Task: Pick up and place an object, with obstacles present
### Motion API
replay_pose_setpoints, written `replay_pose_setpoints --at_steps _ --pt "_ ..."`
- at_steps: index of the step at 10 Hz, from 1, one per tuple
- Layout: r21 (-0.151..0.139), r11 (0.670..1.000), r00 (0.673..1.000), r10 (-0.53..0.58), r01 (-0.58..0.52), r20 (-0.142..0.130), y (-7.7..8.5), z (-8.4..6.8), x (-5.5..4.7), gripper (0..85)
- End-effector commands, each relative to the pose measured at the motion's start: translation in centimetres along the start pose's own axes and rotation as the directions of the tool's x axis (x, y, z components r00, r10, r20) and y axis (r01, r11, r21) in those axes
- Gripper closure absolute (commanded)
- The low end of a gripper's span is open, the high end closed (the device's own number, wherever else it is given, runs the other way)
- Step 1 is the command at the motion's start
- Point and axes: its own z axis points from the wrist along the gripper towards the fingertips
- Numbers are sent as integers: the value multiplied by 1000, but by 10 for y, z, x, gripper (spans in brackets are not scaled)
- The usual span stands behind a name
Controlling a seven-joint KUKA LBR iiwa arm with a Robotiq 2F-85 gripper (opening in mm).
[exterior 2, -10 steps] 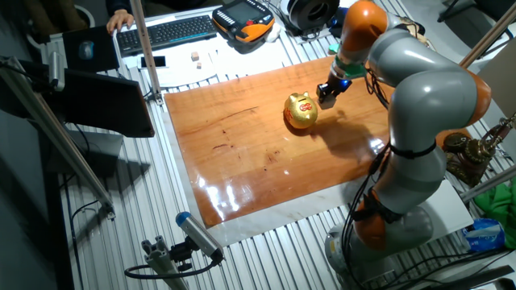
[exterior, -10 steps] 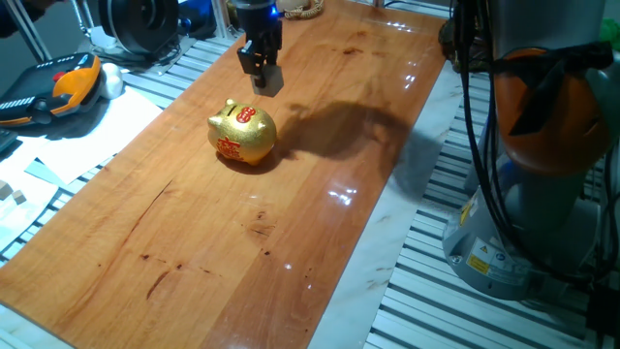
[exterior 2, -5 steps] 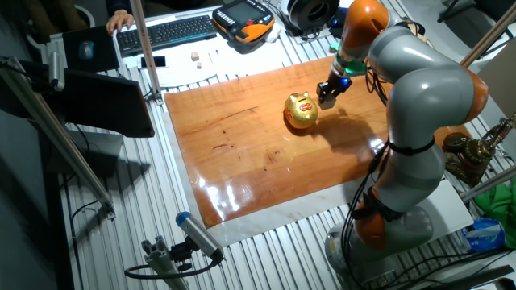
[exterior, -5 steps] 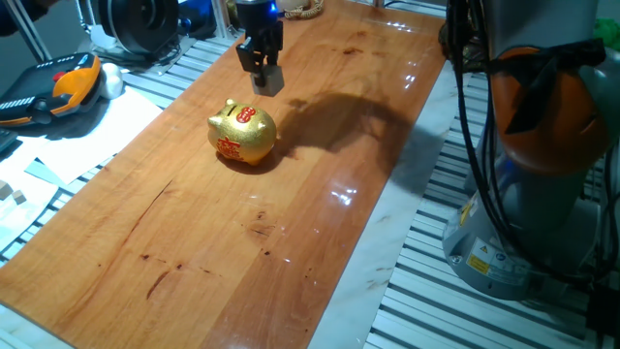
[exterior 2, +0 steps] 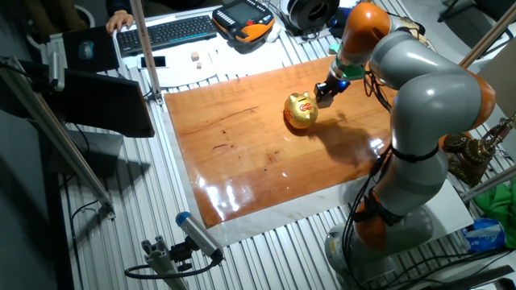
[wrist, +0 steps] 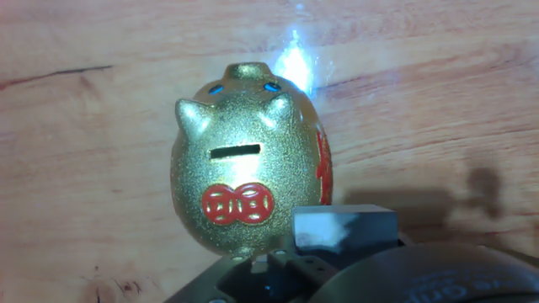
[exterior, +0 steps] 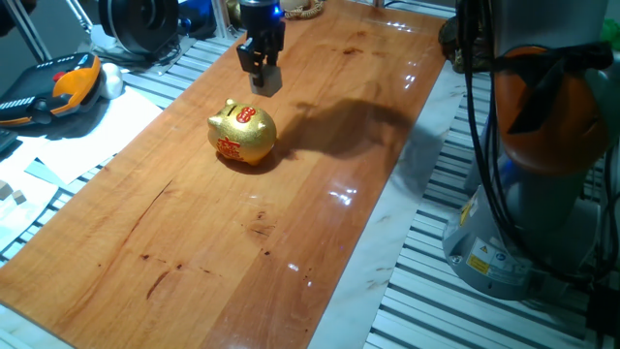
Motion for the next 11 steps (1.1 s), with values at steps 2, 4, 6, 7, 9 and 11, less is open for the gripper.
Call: replay_pose_setpoints --at_steps 2,4,6,7,9,11 --pt "-9 1000 1000 10 -10 11 10 -1 -3 850" --pt "-6 1000 1000 21 -21 17 26 -3 -3 850" --pt "-4 1000 999 22 -22 28 42 4 0 850" --pt "-7 1000 999 21 -21 28 50 8 2 850" --pt "1 1000 1000 19 -19 19 63 13 8 850" --pt "3 1000 1000 13 -13 15 64 13 10 850"
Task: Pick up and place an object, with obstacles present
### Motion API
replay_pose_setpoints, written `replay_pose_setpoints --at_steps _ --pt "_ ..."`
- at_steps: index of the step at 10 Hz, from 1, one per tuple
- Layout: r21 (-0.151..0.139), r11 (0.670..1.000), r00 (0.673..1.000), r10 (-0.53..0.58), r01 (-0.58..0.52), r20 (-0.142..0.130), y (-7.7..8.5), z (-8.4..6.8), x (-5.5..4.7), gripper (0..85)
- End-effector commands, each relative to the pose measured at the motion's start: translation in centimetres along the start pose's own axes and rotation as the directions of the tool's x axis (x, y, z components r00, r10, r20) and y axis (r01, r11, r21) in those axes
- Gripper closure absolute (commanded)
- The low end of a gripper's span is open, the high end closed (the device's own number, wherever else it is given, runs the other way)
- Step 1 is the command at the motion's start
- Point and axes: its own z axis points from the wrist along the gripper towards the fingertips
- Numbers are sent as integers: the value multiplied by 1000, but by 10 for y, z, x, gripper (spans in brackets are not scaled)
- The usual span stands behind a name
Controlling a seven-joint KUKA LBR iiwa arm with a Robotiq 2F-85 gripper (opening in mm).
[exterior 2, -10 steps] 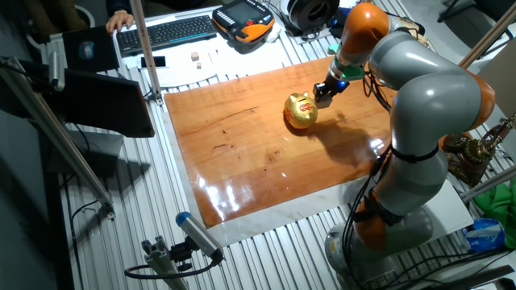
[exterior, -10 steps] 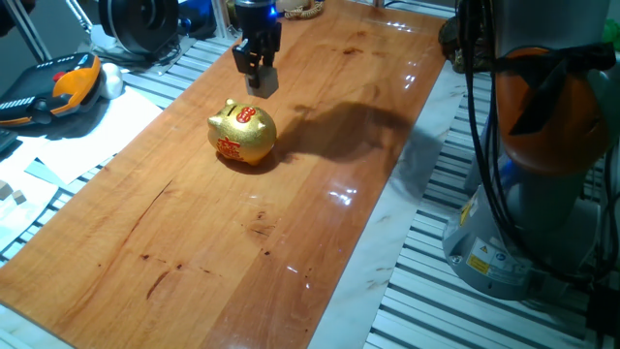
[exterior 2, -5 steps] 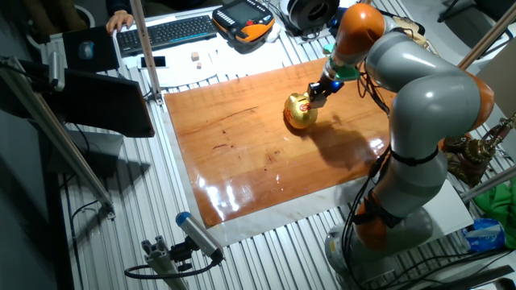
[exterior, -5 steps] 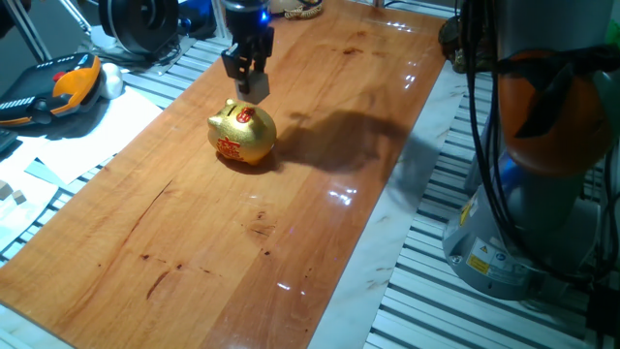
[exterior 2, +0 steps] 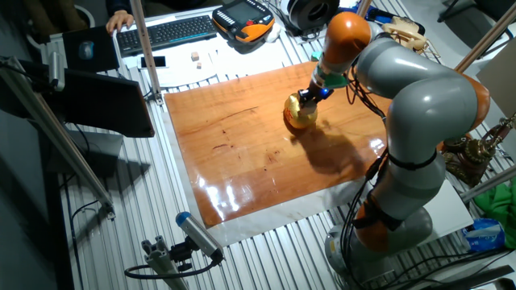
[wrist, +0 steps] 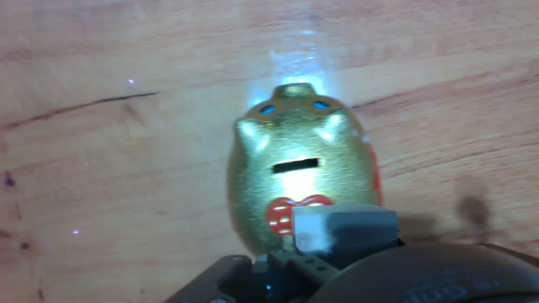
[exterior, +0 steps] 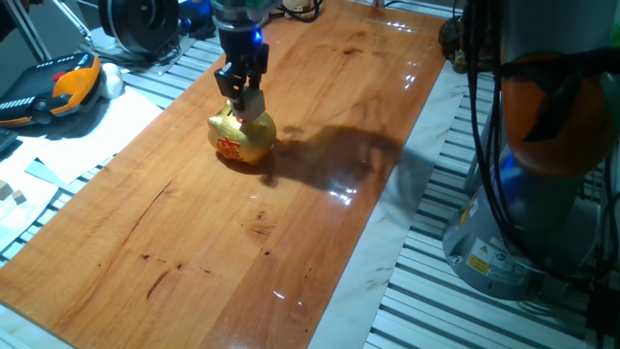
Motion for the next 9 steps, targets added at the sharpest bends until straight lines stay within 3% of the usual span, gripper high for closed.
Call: replay_pose_setpoints --at_steps 1,3,4,5,6,7,8,9 --pt "10 1000 1000 -8 8 2 0 0 0 850" --pt "54 995 996 -84 85 -6 0 0 0 850" --pt "58 990 992 -125 126 -12 0 0 0 850" --pt "78 987 990 -142 143 -27 0 0 0 850" --pt "77 987 989 -138 142 -49 0 0 0 850" --pt "125 980 986 -147 157 -84 0 0 0 850" --pt "111 978 980 -165 177 -111 0 0 0 850" --pt "72 978 976 -187 196 -109 0 0 0 850"
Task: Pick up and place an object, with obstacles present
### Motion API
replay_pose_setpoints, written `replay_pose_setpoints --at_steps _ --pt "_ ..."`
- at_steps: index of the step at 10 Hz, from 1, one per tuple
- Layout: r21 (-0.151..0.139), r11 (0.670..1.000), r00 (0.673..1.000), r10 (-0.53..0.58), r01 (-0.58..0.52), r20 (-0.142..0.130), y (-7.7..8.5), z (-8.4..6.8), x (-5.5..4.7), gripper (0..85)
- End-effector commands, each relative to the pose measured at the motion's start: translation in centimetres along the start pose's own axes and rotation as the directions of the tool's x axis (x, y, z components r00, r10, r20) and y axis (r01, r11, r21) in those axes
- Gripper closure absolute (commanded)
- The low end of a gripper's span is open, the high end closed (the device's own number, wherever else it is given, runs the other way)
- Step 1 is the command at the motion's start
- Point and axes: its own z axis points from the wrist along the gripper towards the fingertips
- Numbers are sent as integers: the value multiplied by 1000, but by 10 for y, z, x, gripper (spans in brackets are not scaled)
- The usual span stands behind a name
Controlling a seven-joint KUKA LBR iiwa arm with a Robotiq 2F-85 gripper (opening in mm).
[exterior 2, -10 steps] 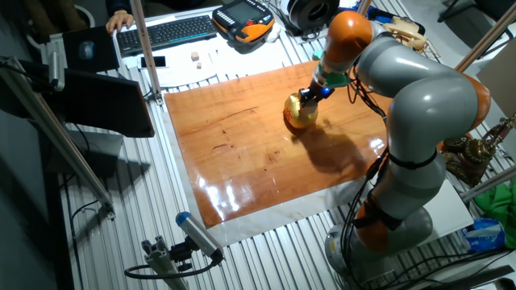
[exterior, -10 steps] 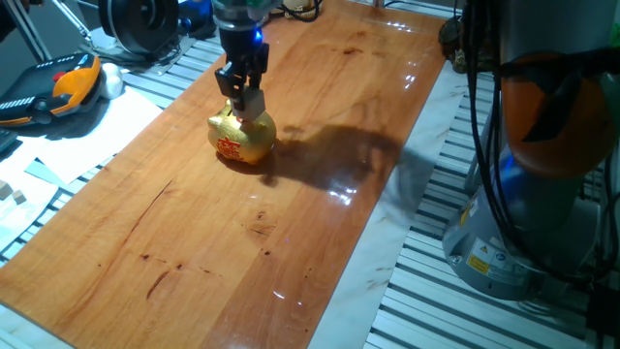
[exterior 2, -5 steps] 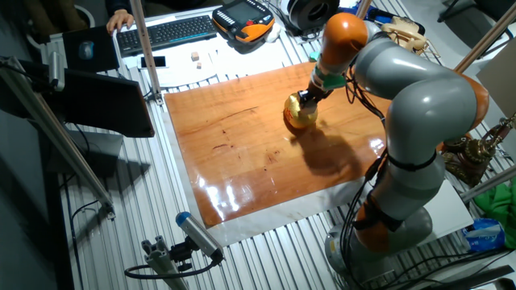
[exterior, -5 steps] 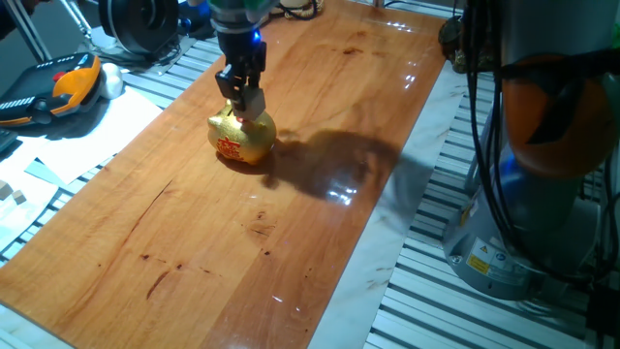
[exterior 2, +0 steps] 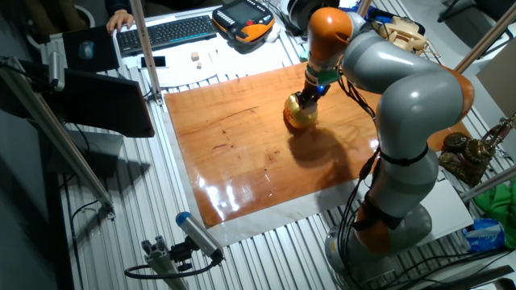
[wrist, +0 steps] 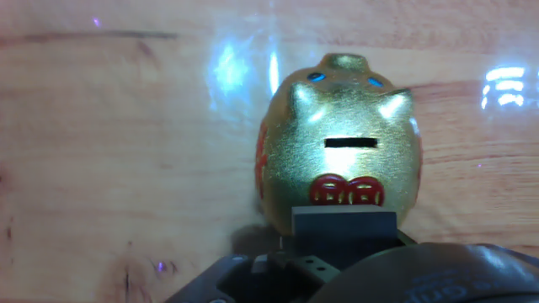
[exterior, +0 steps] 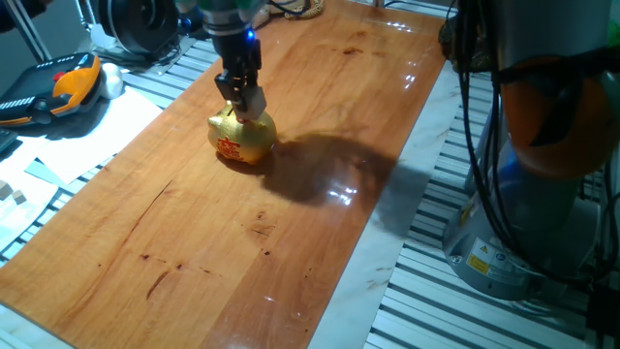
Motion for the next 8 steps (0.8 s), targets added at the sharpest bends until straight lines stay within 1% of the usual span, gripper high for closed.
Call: replay_pose_setpoints --at_steps 1,2,3,4,5,6,7,8 --pt "-7 1000 1000 6 -6 2 0 0 0 850" --pt "1 1000 1000 15 -15 8 0 0 0 850" --pt "-17 999 999 33 -33 19 0 0 0 850" --pt "-20 998 998 54 -54 31 0 0 0 850" --pt "-11 996 996 85 -85 36 7 -3 -4 850" --pt "-1 994 994 106 -106 37 21 -9 -10 850" --pt "-15 994 993 111 -111 46 29 -11 -12 850" --pt "-14 993 991 121 -120 60 39 -11 -14 850"
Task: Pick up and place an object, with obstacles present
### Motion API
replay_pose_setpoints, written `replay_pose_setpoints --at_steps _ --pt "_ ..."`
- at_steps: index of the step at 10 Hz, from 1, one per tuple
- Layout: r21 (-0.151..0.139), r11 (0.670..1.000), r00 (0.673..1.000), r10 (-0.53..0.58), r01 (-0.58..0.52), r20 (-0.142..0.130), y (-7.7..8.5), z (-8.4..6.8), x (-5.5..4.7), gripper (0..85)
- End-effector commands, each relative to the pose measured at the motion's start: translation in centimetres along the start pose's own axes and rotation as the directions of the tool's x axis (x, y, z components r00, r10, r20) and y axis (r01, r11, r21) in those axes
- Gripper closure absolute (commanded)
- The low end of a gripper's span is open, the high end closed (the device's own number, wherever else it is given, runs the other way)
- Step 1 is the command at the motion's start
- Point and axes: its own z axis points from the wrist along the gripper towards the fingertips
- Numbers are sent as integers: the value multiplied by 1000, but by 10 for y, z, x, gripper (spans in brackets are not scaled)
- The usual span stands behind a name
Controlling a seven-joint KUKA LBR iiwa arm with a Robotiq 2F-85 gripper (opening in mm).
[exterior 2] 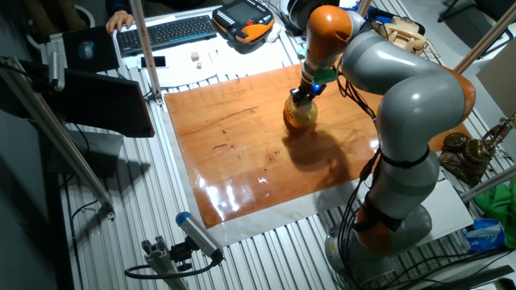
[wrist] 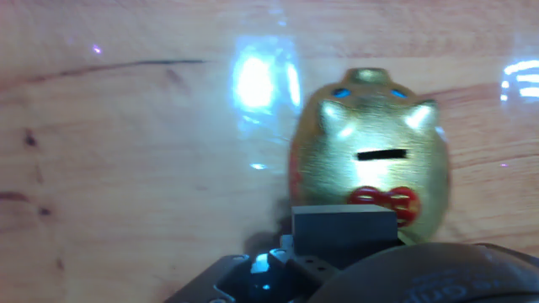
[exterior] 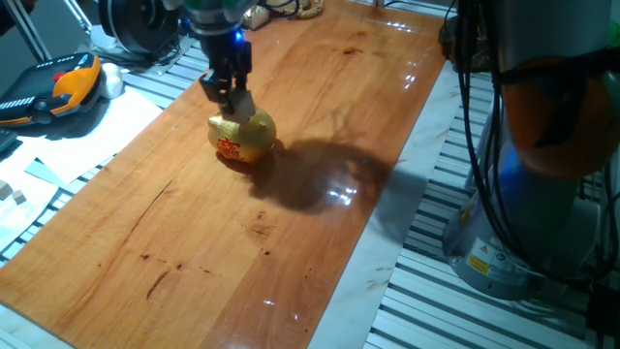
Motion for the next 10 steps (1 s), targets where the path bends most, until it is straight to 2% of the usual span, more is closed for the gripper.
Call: replay_pose_setpoints --at_steps 1,2,6,8,10 --pt "0 1000 1000 21 -21 -2 17 1 -2 850" --pt "-9 999 999 47 -47 -5 30 1 -3 850" --pt "8 997 997 81 -81 16 59 13 2 850" --pt "2 996 996 90 -90 14 68 17 5 850" --pt "10 995 995 100 -101 27 74 27 3 850"
